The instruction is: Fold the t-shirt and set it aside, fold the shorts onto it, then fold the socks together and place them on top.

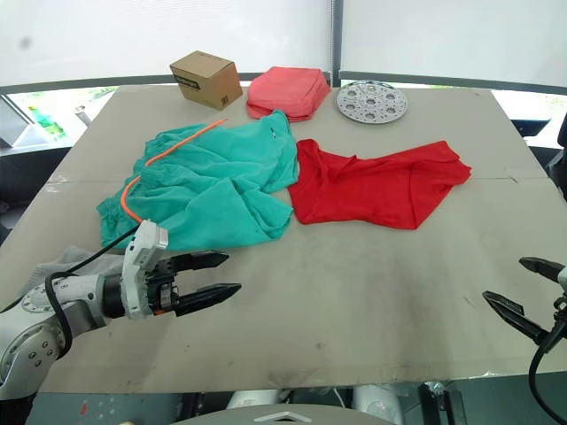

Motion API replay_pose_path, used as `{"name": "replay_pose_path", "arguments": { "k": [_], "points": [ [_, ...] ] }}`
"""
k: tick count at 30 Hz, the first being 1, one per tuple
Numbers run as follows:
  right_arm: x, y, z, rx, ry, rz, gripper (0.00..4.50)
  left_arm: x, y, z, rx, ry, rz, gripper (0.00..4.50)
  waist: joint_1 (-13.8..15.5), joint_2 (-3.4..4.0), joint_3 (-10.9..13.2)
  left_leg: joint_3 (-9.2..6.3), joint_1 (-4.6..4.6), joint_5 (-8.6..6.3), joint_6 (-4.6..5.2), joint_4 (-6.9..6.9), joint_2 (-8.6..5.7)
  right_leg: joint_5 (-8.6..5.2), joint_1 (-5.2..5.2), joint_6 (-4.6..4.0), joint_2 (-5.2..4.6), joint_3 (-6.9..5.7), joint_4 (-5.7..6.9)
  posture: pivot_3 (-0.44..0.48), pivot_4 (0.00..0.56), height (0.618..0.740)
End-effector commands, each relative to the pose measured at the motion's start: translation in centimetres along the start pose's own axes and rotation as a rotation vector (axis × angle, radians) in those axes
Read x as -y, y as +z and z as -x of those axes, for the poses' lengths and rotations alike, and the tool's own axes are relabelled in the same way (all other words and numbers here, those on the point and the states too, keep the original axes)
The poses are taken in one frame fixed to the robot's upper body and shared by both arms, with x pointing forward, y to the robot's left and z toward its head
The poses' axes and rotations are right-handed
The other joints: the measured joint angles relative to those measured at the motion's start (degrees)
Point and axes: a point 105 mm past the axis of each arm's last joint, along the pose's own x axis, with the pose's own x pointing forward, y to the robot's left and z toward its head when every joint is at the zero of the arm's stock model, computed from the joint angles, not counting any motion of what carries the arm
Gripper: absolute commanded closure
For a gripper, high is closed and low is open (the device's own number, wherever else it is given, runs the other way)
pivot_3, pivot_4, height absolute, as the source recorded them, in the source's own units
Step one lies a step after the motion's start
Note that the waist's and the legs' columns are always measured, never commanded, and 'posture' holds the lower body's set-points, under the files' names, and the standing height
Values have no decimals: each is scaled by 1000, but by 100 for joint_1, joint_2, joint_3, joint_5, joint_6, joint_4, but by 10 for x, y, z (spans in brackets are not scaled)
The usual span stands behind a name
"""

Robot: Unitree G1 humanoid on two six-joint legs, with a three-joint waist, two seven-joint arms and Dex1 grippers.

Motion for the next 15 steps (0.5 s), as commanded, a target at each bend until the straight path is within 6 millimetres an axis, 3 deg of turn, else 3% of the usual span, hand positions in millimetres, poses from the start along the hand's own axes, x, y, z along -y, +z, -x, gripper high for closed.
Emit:
{"name": "replay_pose_path", "arguments": {
  "k": [1,4,9,15],
  "points": [
    [-2,10,0,33,-8,23,42,0,13,-4,39,-5,-23,29,5,-2,-1,0,0,0,0,0,0,0,0,0,0,0,0,0,150,740],
    [-9,14,-6,58,-2,29,42,-11,34,-13,142,16,45,29,44,-1,-2,-4,-1,0,1,6,-1,0,1,1,1,-6,4,0,150,740],
    [-22,37,-13,168,17,5,42,-35,54,-35,127,114,98,29,32,-6,-3,-12,-3,2,3,34,-2,5,15,11,15,-13,16,0,150,740],
    [-53,80,-23,356,107,44,42,-45,84,-96,160,25,123,29,4,-8,-1,-15,-2,2,3,60,-11,23,34,43,54,-10,17,0,150,740]
  ]
}}
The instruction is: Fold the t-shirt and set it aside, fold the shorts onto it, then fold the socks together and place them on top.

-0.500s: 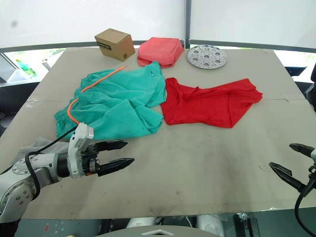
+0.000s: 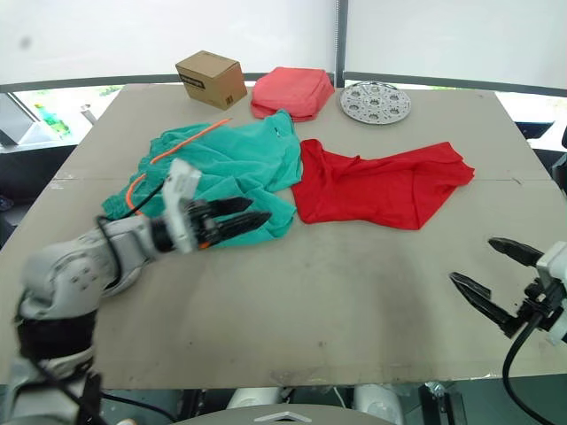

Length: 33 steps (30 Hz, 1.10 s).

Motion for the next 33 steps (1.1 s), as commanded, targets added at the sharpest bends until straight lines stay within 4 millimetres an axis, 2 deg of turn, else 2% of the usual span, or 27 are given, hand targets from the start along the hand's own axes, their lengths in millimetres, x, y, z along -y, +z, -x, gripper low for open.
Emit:
{"name": "replay_pose_path", "arguments": {
  "k": [1,3,7,10,12,16,20,28,29,31,33],
  "points": [
    [-20,22,-9,87,65,43,42,-4,3,-41,-27,-27,7,29,17,-4,0,-4,-1,0,0,6,-5,0,1,1,0,-4,0,0,150,740],
    [-26,26,-12,91,84,51,42,-12,1,-57,-60,-10,18,29,2,-6,0,-10,-6,0,1,21,-14,4,7,7,4,-15,0,0,150,740],
    [-35,28,-15,71,85,108,42,-30,-3,-106,-70,50,-33,29,-5,-7,-1,-3,-6,-1,2,23,-16,5,6,10,5,-8,-1,0,150,740],
    [-42,29,-15,68,88,113,42,-34,-1,-120,-66,65,-70,29,-12,-9,0,-4,-7,-2,4,24,-15,5,6,11,5,-7,-1,0,150,740],
    [-46,29,-14,66,89,112,42,-33,2,-127,-59,63,-118,29,-14,-9,0,-2,-8,-2,5,23,-11,5,4,11,5,-3,-1,0,150,740],
    [-51,26,-12,53,71,110,42,-43,1,-138,-63,136,-235,29,-6,-8,-1,-4,-7,-3,5,23,-8,5,5,11,8,-5,0,0,150,740],
    [-53,23,-9,45,59,109,42,-41,-7,-146,-80,115,-243,29,-2,-9,0,3,-9,-11,19,29,-11,12,5,24,0,-1,-1,0,150,740],
    [-55,19,-9,37,50,97,42,-54,-16,-161,-72,178,-238,29,-6,-11,1,4,-11,-13,23,33,-14,14,5,30,1,-3,-1,0,150,740],
    [-55,19,-9,35,50,96,0,-53,-16,-162,-70,164,-241,548,-7,-11,1,4,-11,-13,23,33,-14,14,5,30,1,-4,-1,0,150,740],
    [-55,18,-8,32,50,95,0,-51,-17,-163,-65,138,-221,1301,-9,-11,1,3,-11,-13,23,33,-14,14,5,31,3,-4,-1,0,150,740],
    [-55,17,-9,28,48,95,0,-52,-17,-163,-66,133,-204,2323,-10,-11,1,4,-11,-13,23,33,-13,14,5,31,3,-5,-1,0,150,740]
  ]
}}
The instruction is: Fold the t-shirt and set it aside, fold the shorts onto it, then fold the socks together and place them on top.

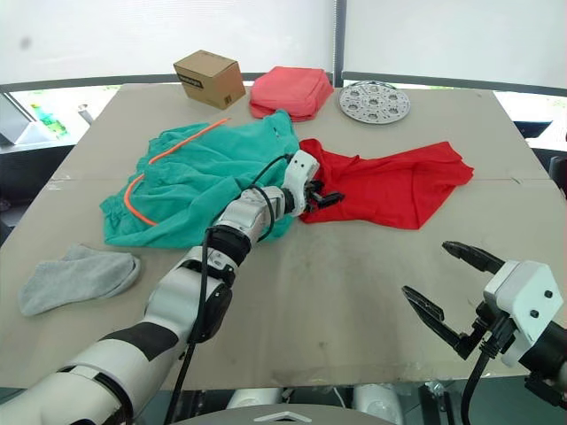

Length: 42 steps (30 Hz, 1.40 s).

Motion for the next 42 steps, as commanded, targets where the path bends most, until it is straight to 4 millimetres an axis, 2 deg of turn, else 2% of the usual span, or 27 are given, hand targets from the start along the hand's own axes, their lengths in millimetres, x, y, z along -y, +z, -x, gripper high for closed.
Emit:
{"name": "replay_pose_path", "arguments": {
  "k": [1,2,3,5,6,7,10,15,19,22,27,31,34,36,40,42],
  "points": [
    [-3,7,0,26,-4,42,0,1,13,1,41,-26,-16,2645,0,0,0,1,0,0,0,0,0,0,0,0,0,0,0,0,150,740],
    [-3,7,-1,24,-5,42,0,0,13,2,41,-30,-20,2796,1,0,0,1,0,0,0,0,0,0,0,1,0,1,0,0,150,740],
    [-3,6,-1,23,-6,40,0,-2,14,4,45,-34,-21,3314,1,0,0,0,0,0,0,0,0,0,0,1,0,0,0,0,150,740],
    [-3,4,-3,21,-8,38,0,-6,18,8,68,-42,16,3640,-1,0,0,0,0,0,0,0,0,1,0,3,0,1,0,0,150,740],
    [-3,4,-3,21,-9,38,0,-8,20,10,75,-45,26,3944,-2,0,0,1,1,0,0,0,0,2,0,3,0,1,0,0,150,740],
    [-3,3,-4,21,-9,37,0,-11,22,15,92,-57,41,4431,-4,0,0,1,1,0,0,0,0,2,0,3,0,1,0,0,150,740],
    [-1,0,-9,21,-17,33,0,-18,29,28,128,-94,70,4431,-17,0,0,1,2,0,0,0,1,2,-1,3,1,1,2,0,150,740],
    [3,0,-17,29,-40,34,0,-14,35,38,154,-172,78,4431,15,1,-2,-2,1,0,0,4,1,3,1,3,0,-2,3,0,150,740],
    [34,12,-48,62,-211,3,0,15,39,70,188,-388,-38,4431,-132,4,-2,12,6,1,-1,7,6,5,-3,0,-2,18,11,0,150,740],
    [54,14,-67,-14,-286,-6,0,35,30,88,166,-460,-135,4431,-137,13,-5,8,7,2,-3,4,11,6,-7,-5,-17,28,17,0,150,740],
    [108,22,-114,-185,-455,-30,0,65,8,102,134,-507,-180,4431,-133,39,-14,3,-5,2,-3,1,9,12,-25,-17,-33,38,19,0,150,740],
    [142,9,-132,-380,-601,82,0,72,5,105,150,-474,-181,4431,-10,36,-18,0,-16,2,-1,1,3,13,-38,-19,-30,28,17,0,150,740],
    [169,4,-162,-386,-662,-30,0,73,6,107,173,-433,-167,4431,-56,36,-19,14,-18,2,0,3,0,14,-43,-18,-16,32,17,0,150,740],
    [181,-4,-175,-403,-697,-99,0,74,7,109,188,-411,-161,4431,-118,36,-19,43,-11,3,4,3,-3,15,-44,-16,-18,43,29,0,150,740],
    [195,-15,-198,-371,-635,-260,0,75,9,110,207,-372,-152,4431,-135,35,-20,51,-10,5,9,2,-1,16,-44,-15,-17,42,35,0,150,740],
    [200,-20,-205,-379,-599,-267,0,75,8,111,214,-358,-147,4431,-149,36,-19,60,-8,5,9,2,-1,16,-49,-15,-16,48,40,0,150,740]
  ]
}}
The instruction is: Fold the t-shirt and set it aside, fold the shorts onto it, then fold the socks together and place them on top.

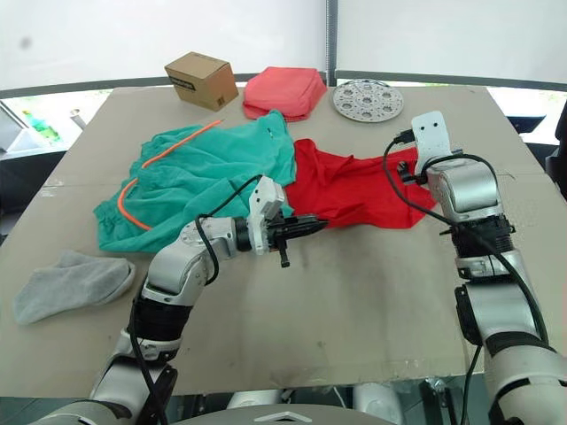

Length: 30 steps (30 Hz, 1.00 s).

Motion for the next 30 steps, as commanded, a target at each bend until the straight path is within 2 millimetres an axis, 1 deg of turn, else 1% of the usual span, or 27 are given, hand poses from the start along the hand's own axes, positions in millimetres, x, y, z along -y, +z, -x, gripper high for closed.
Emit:
{"name": "replay_pose_path", "arguments": {
  "k": [1,3,6,8,9,13,16,18,19,21,22,23,26,29,30],
  "points": [
    [12,15,-8,48,20,24,0,4,14,3,55,8,-32,4431,-3,0,0,-1,0,0,0,-2,0,0,0,0,0,-2,0,0,150,740],
    [15,13,-15,38,48,85,0,4,14,3,63,21,-28,4431,-23,3,2,7,5,0,0,-2,1,0,-1,0,0,4,3,0,150,740],
    [18,15,-21,46,75,109,0,6,13,3,67,29,-26,4431,-35,5,3,12,10,-1,2,-2,1,0,0,0,2,10,3,0,150,740],
    [13,19,-23,57,108,93,0,7,12,3,69,32,-24,4431,-46,5,3,17,13,-1,2,-3,2,0,0,0,3,16,6,0,150,740],
    [12,19,-25,59,112,114,0,7,12,3,71,35,-25,4431,-52,5,3,18,14,-1,2,-3,3,0,-1,0,3,18,6,0,150,740],
    [8,12,-30,61,130,162,0,6,14,5,77,52,-32,4431,-59,5,3,17,15,-1,1,-4,6,0,-1,0,4,18,8,0,150,740],
    [11,3,-33,51,111,202,897,4,15,7,79,72,-35,4500,-46,5,3,18,14,-1,1,-4,5,0,-1,0,2,19,8,0,150,740],
    [15,-3,-34,39,94,228,1852,4,16,9,80,83,-37,4500,-46,5,3,18,14,-1,0,-4,5,0,-1,0,2,21,8,0,150,740],
    [17,-5,-35,33,82,242,2424,3,16,9,80,88,-36,4500,-47,6,3,18,14,-1,0,-4,5,0,-1,0,1,22,8,0,150,740],
    [20,-10,-35,17,78,246,3261,4,17,11,81,92,-36,4500,-51,6,4,18,15,-1,-1,-4,6,0,-1,0,1,22,8,0,150,740],
    [21,-11,-35,14,77,238,4094,4,17,12,81,92,-36,4500,-52,6,4,17,15,-1,-1,-4,6,0,-1,0,1,22,8,0,150,740],
    [21,-10,-34,17,83,222,4402,5,17,14,80,91,-36,4500,-53,7,4,18,15,-1,-1,-4,6,0,-1,-1,1,23,8,0,150,740],
    [12,-1,-31,41,166,117,4402,9,16,20,78,80,-21,4500,-54,10,5,20,15,-1,-1,-4,7,0,-1,-1,0,27,7,0,150,740],
    [4,1,-26,55,241,61,4402,18,16,25,79,25,17,4500,-52,10,6,19,15,-1,-1,-4,9,0,-1,-1,0,27,8,0,150,740],
    [2,0,-23,57,257,54,3843,26,15,29,68,-21,43,4500,-51,10,6,18,15,-1,0,-6,9,0,-1,-1,0,26,7,0,150,740]
  ]
}}
